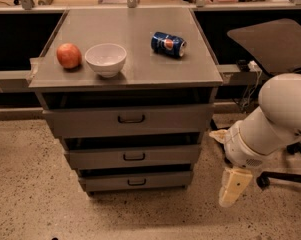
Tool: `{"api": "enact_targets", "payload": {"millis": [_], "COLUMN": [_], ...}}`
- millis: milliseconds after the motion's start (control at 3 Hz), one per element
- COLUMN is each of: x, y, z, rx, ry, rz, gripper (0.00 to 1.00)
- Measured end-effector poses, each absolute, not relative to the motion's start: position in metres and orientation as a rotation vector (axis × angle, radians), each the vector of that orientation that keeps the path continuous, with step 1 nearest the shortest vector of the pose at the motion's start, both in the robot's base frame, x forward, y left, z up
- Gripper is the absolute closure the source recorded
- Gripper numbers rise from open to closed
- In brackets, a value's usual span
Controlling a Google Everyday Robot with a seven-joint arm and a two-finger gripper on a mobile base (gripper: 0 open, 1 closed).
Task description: Open bottom drawer
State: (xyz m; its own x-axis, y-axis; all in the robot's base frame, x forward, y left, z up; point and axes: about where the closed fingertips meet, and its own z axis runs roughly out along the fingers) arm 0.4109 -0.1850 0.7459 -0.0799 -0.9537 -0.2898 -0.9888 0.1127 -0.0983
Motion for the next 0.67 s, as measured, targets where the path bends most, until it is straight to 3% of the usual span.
{"api": "enact_targets", "payload": {"millis": [667], "x": [0.425], "y": [-0.182], "z": [0.716], "rx": [-1.957], "ry": [2.123], "rz": [0.119], "gripper": [0.00]}}
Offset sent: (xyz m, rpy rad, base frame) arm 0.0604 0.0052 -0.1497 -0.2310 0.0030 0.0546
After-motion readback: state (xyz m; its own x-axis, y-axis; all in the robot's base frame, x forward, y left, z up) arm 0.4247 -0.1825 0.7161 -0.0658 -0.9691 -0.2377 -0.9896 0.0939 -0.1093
